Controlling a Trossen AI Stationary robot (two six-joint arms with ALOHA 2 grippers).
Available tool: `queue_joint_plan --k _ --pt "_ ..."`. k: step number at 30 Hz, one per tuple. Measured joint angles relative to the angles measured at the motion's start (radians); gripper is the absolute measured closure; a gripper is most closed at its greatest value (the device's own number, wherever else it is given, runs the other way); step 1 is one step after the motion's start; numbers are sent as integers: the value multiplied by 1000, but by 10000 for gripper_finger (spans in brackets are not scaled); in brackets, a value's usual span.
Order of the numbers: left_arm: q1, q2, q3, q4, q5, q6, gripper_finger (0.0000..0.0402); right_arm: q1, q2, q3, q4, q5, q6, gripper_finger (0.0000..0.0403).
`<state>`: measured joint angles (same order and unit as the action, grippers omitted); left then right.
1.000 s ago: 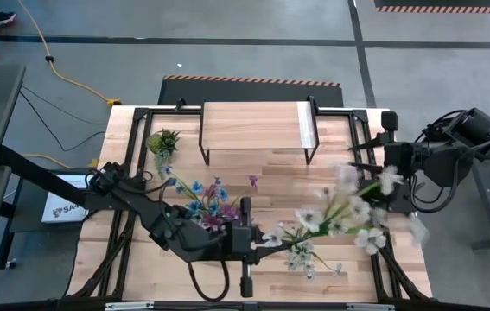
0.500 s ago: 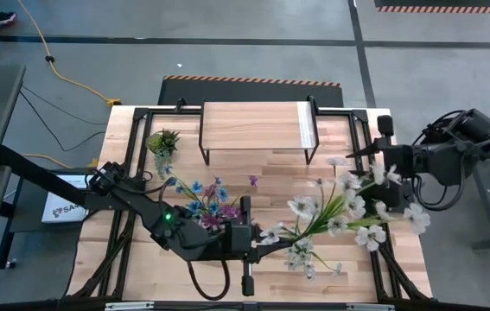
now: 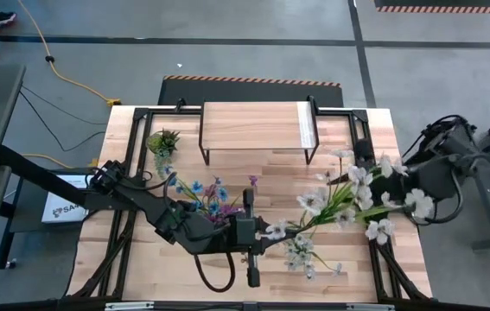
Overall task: Pick and place flowers into a vace then onto a shelf
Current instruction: Put the white flowers into the right transparent vase
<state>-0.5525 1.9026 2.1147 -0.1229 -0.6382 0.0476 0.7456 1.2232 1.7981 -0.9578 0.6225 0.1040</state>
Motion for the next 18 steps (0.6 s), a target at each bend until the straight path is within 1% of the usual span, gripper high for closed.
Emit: queue_joint_plan --k 3,8,14,18 --pt "3 0 1 -10 15 1 371 0 0 -53 131 -5 -19 263" --pt "4 0 1 -6 23 29 371 -23 0 -119 291 -62 -56 263" --pt "4 0 1 -3 20 51 371 -102 0 -177 456 -227 -53 263" --pt "4 0 1 -7 -3 61 371 -146 0 -212 505 -300 -37 263"
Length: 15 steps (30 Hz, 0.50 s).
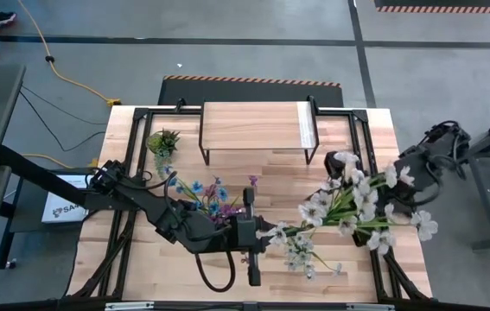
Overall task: Pick and place flowers into a vace then onto a shelf
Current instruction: Put the white flowers into the right transparent vase
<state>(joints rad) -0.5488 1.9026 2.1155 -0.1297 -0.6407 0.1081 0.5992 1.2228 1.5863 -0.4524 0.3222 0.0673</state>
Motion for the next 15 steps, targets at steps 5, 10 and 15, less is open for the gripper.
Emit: queue_joint_plan --k 5,10,15 --pt "0 0 0 0 -6 16 371 -40 0 -42 68 -92 21 263" --pt "9 0 0 -6 -9 18 371 -50 1 -48 100 -141 30 263" --pt "22 0 0 -3 -3 15 371 -50 2 -48 115 -152 24 263"
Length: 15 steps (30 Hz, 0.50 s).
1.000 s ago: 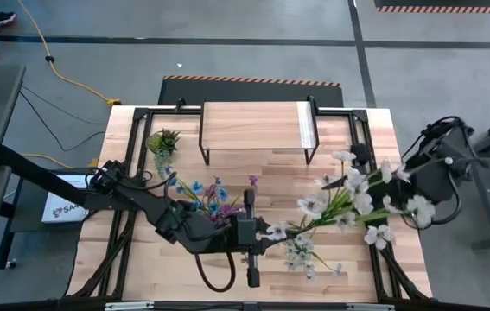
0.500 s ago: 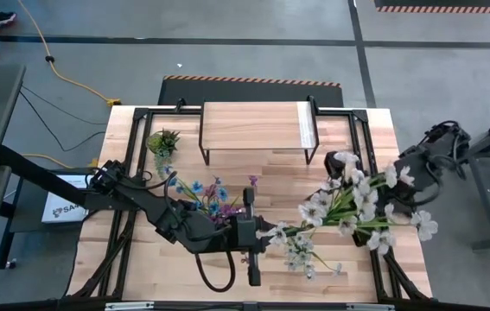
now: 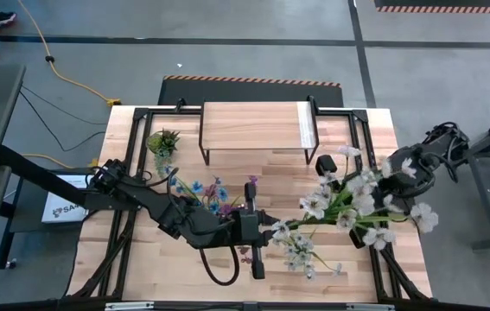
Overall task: Pick and place flowers into a vace then onto a shelf
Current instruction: Put the white flowers into the right transparent vase
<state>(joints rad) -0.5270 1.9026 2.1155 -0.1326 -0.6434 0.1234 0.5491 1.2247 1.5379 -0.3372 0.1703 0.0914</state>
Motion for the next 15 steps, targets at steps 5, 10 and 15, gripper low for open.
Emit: queue_joint_plan --k 5,10,15 --pt "6 0 0 4 4 2 371 0 1 0 -1 -22 -3 263" --pt "13 0 0 4 5 2 371 0 1 0 3 -22 -6 263" --pt "24 0 0 12 46 0 371 -2 8 0 -1 -5 -20 263"
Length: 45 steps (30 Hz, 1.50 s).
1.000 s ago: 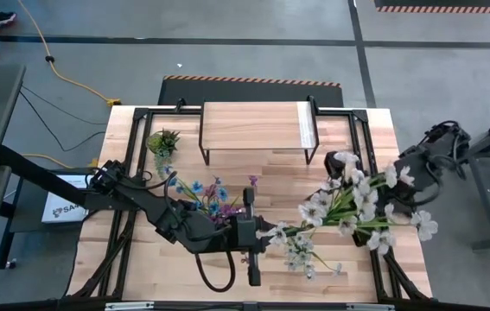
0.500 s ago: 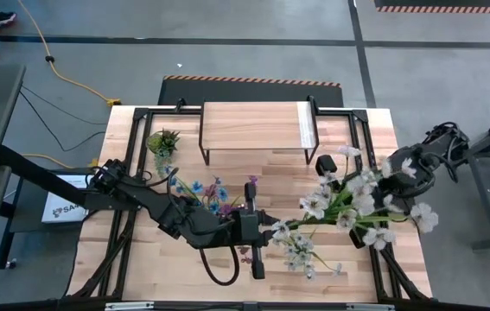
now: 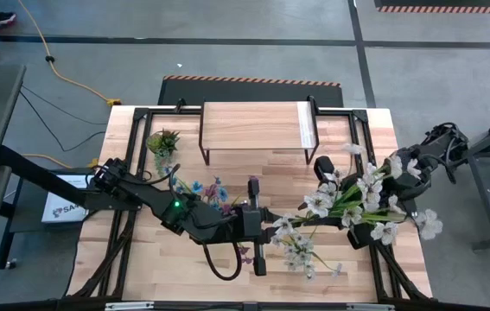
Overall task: Pick and place flowers into a vace then onto a shelf
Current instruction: Put the white flowers into the right transparent vase
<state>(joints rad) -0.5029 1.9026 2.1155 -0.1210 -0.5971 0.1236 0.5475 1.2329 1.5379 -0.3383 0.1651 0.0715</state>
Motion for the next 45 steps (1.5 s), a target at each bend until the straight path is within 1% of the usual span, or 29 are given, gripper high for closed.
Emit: queue_joint_plan --k 9,13,16,22,23,36,39,43,45 --pt "13 -1 0 0 18 -1 371 -27 6 0 0 -19 -1 264" --pt "13 -2 0 -1 23 -3 371 -32 6 0 -1 -22 -3 278" --pt "13 -2 0 -2 23 -3 371 -32 6 0 -2 -23 -16 303" --pt "14 -2 0 -8 23 -7 371 -32 6 1 -10 -33 -50 383" --pt "14 -2 0 -11 23 -10 371 -32 9 1 -10 -34 -55 391" --pt "13 -2 0 -33 19 -51 370 -31 17 2 -15 -21 -77 399" --pt "13 -2 0 -40 -11 -51 339 -31 18 2 -17 -5 -78 400" --pt "13 -2 0 -49 -21 -51 286 -32 17 2 -20 22 -83 401" --pt "12 -3 1 -53 -22 -51 266 -32 17 2 -19 35 -91 402"
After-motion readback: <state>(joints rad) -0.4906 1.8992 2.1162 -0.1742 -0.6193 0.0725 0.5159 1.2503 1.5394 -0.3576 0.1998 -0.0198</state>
